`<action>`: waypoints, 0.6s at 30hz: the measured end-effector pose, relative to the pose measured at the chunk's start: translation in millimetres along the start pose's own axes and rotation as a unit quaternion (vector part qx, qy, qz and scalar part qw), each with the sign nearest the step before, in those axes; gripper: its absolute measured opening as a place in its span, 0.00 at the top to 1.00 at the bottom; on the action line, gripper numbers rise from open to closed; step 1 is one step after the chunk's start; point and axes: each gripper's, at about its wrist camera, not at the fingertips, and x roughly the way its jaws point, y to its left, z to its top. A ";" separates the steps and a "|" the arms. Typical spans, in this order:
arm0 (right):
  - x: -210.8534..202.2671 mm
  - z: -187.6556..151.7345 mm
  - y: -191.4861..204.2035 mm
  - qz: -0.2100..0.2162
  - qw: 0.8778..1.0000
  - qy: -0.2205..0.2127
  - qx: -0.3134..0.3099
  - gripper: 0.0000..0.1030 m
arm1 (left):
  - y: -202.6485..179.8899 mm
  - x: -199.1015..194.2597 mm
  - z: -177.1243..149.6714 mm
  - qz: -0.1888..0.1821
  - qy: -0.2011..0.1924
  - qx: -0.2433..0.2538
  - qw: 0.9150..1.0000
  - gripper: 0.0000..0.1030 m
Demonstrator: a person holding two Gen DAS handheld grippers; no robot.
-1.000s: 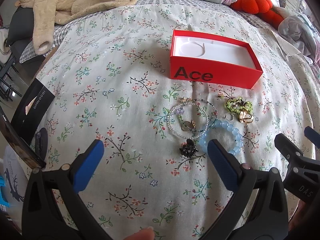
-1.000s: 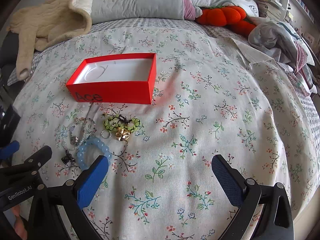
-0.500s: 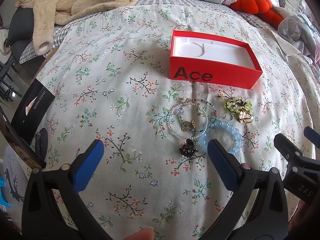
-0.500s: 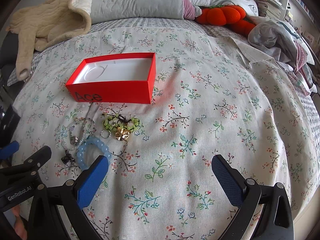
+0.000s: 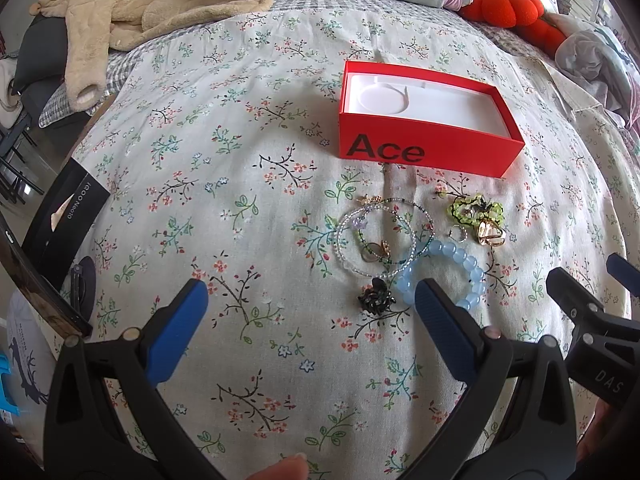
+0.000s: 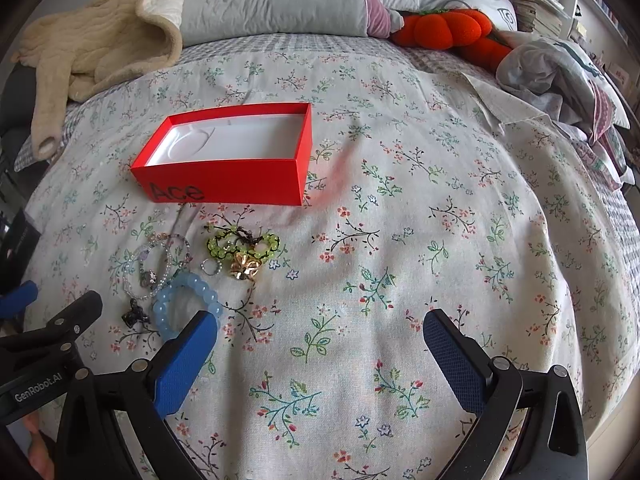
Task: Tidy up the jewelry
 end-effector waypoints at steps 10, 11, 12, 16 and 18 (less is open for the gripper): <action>0.5 0.0 -0.7 0.000 1.000 0.000 0.000 0.00 | -1.5 -1.0 0.5 -0.001 -0.002 0.001 1.000 0.00; 0.6 -0.2 -0.7 0.000 1.000 0.001 0.000 0.00 | -2.0 -1.3 1.0 -0.001 -0.002 0.001 1.000 0.00; 0.7 0.1 -1.0 0.000 1.000 0.001 0.001 0.00 | -2.4 -1.5 1.6 -0.002 -0.002 0.002 1.000 0.00; 0.8 -0.3 -1.4 0.000 1.000 0.001 0.002 0.00 | -4.0 -3.1 1.8 -0.005 -0.005 0.002 1.000 0.00; 1.1 0.5 -1.5 0.000 1.000 0.001 0.001 0.00 | -3.9 -3.3 3.0 -0.008 -0.005 0.001 1.000 0.00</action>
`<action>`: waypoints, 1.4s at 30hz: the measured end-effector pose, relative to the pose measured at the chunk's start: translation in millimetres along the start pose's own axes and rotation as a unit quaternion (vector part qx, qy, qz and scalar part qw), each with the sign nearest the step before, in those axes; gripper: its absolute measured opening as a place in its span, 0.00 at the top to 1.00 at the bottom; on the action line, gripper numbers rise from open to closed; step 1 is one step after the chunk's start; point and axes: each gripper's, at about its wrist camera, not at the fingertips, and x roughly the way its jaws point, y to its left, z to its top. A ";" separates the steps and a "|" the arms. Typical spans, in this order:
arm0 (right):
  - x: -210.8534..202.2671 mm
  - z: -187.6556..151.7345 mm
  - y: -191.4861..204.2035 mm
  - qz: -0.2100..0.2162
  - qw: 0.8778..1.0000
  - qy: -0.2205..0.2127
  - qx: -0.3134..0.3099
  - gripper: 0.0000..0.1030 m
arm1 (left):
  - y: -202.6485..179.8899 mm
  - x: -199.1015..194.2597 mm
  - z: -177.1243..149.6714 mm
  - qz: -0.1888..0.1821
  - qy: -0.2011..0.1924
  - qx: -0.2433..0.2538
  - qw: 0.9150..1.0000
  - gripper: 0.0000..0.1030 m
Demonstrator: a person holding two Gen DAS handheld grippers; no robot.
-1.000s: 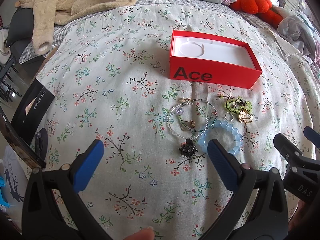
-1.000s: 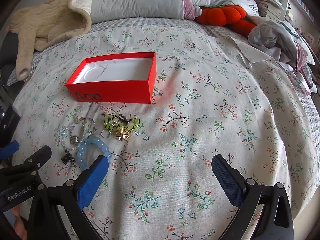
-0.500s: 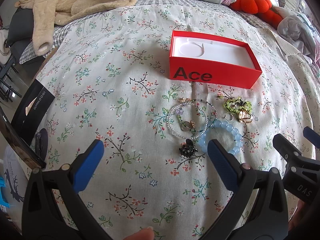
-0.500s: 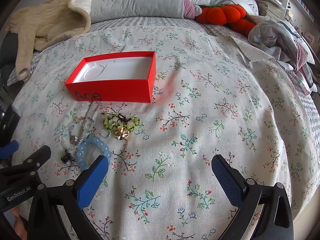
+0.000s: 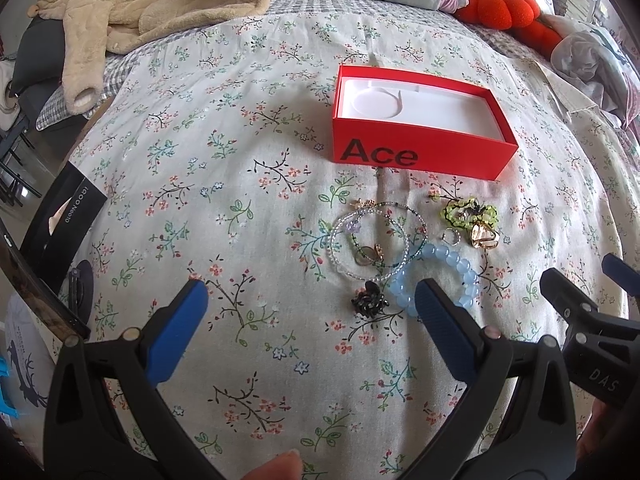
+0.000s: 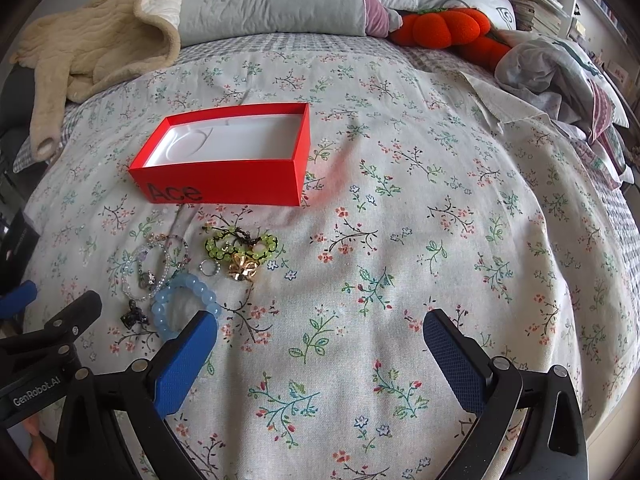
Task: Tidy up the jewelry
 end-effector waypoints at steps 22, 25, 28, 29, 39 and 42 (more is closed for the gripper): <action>0.3 55.6 -14.0 0.030 0.999 0.034 0.000 0.00 | 14.6 21.3 47.0 -0.119 0.064 0.013 0.991 0.10; 14.3 57.9 -15.2 0.050 0.997 0.057 0.006 0.00 | 18.4 42.1 47.3 -0.140 0.090 0.003 0.986 0.30; 31.1 55.9 -14.7 0.061 0.995 0.085 0.009 0.00 | 19.7 59.8 47.0 -0.151 0.111 0.004 0.982 0.49; 35.9 55.4 -13.8 0.062 0.994 0.090 0.007 0.00 | 17.6 62.2 47.4 -0.152 0.114 0.005 0.982 0.52; 65.8 63.0 -11.7 0.061 0.990 0.124 0.008 0.00 | 14.5 90.5 41.5 -0.127 0.148 0.014 0.981 0.88; 69.0 66.0 -10.8 0.063 0.990 0.126 0.011 0.00 | 11.6 92.1 38.9 -0.117 0.146 0.021 0.982 0.95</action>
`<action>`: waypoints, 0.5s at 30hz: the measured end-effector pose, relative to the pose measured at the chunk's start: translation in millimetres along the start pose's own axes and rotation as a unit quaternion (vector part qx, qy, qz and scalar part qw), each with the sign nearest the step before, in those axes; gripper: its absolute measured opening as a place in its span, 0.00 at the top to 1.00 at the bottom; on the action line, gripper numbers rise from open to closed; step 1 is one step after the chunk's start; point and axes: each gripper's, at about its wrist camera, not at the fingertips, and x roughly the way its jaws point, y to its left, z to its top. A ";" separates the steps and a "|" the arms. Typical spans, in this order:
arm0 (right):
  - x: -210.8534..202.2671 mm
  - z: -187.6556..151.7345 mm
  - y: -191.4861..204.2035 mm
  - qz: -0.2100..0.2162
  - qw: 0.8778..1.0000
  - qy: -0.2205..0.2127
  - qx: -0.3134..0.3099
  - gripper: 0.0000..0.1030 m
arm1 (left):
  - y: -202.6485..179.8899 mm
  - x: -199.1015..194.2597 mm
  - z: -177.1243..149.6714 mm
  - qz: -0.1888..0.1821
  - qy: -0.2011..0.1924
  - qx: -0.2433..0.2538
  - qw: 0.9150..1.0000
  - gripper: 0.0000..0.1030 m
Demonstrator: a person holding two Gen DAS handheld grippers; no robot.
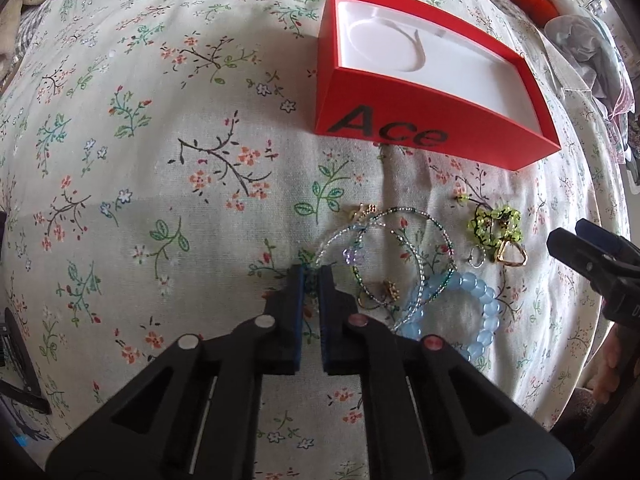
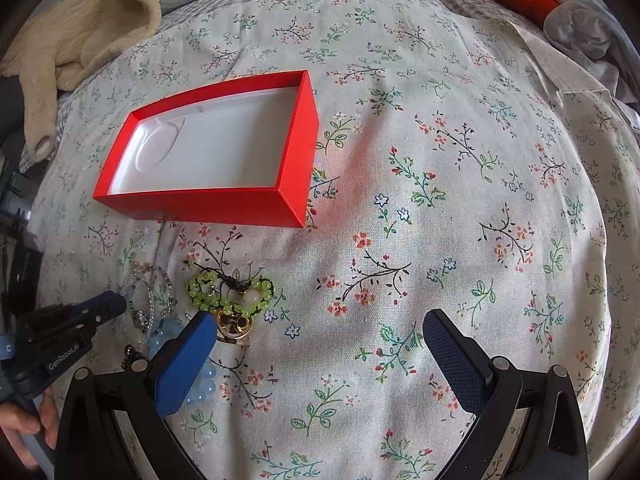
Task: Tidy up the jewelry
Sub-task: 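Grasp the white pearl bracelet with the left tool while the right tool grasps the green beaded bracelet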
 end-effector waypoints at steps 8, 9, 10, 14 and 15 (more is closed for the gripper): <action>9.6 10.8 1.0 0.034 0.999 0.012 0.025 0.24 | -7.4 -14.6 -1.8 -0.003 -0.024 0.003 1.000 0.95; 12.5 12.0 0.8 0.041 0.999 0.016 0.031 0.34 | -6.6 -18.0 -1.4 -0.003 -0.028 0.005 1.000 0.95; 15.2 13.1 0.3 0.048 0.998 0.020 0.036 0.38 | -6.0 -21.2 -1.4 -0.004 -0.031 0.005 0.999 0.95; 22.5 17.3 4.2 0.063 0.997 0.025 0.039 0.61 | -2.8 -27.6 -2.1 -0.009 -0.040 0.005 0.999 0.95; 24.5 18.4 6.2 0.067 0.997 0.027 0.039 0.66 | -2.3 -28.4 -2.4 -0.010 -0.041 0.004 0.999 0.95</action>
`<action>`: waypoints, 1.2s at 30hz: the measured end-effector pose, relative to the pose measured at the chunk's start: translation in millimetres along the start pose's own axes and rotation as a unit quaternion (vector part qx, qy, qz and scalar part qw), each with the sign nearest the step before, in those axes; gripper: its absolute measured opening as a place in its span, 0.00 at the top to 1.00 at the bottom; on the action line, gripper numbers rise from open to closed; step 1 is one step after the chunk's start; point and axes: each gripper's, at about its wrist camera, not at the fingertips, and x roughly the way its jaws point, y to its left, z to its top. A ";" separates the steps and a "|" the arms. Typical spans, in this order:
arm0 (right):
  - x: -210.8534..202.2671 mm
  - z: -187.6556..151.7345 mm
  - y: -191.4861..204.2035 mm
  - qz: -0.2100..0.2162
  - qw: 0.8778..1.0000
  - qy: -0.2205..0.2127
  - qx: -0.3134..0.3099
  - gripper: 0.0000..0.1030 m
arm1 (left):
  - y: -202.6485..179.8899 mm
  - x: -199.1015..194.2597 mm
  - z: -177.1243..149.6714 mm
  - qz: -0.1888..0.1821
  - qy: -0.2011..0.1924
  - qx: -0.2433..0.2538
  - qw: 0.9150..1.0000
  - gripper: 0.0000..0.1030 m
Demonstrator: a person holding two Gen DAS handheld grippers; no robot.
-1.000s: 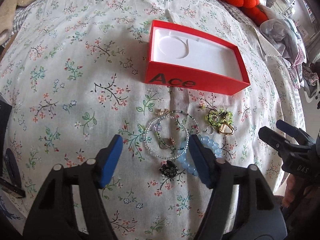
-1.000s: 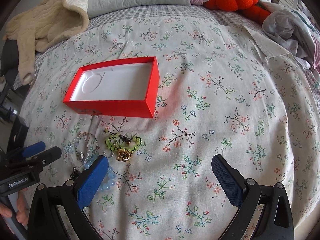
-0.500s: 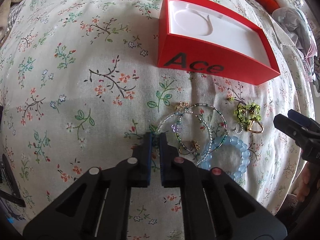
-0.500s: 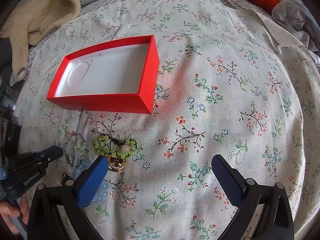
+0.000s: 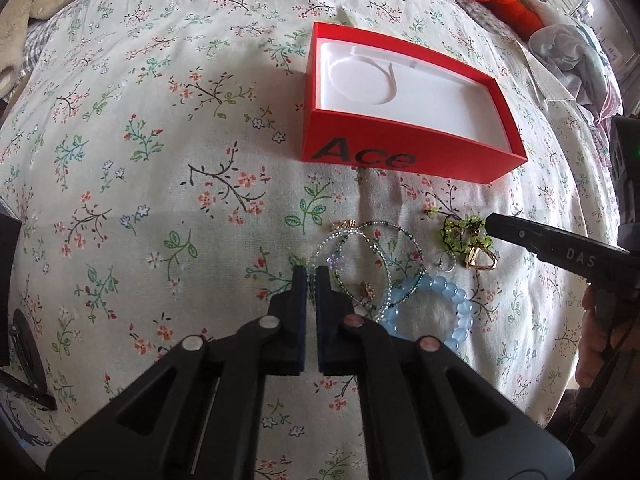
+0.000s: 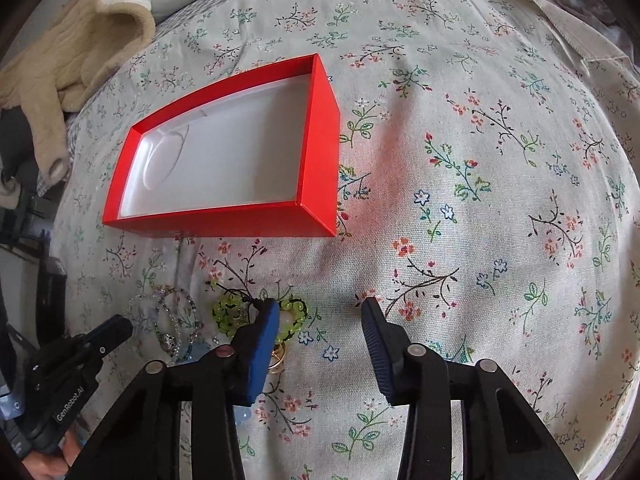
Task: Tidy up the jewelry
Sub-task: 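Grasp the white pearl bracelet with the left tool while the right tool grasps the green beaded bracelet, then carry both bracelets into the red Ace box and open both tools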
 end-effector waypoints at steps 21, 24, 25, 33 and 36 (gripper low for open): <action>-20.8 -2.3 10.7 0.050 0.998 -0.031 0.016 0.93 | -7.6 -42.4 3.0 -0.035 -0.059 -0.014 0.998 0.95; -30.6 -2.5 11.4 0.060 0.997 -0.039 0.015 0.93 | -9.9 -48.7 4.1 -0.042 -0.068 -0.015 0.997 0.95; -33.8 -2.5 11.1 0.064 0.997 -0.042 0.015 0.93 | -11.0 -50.4 4.5 -0.045 -0.070 -0.015 0.996 0.95; -60.3 -1.8 7.2 0.088 0.994 -0.069 0.014 0.93 | -19.9 -67.4 17.0 -0.074 -0.100 -0.014 0.992 0.95; -69.8 2.9 10.0 0.093 0.992 -0.084 0.013 0.93 | -25.5 -73.5 25.6 -0.088 -0.117 -0.013 0.989 0.95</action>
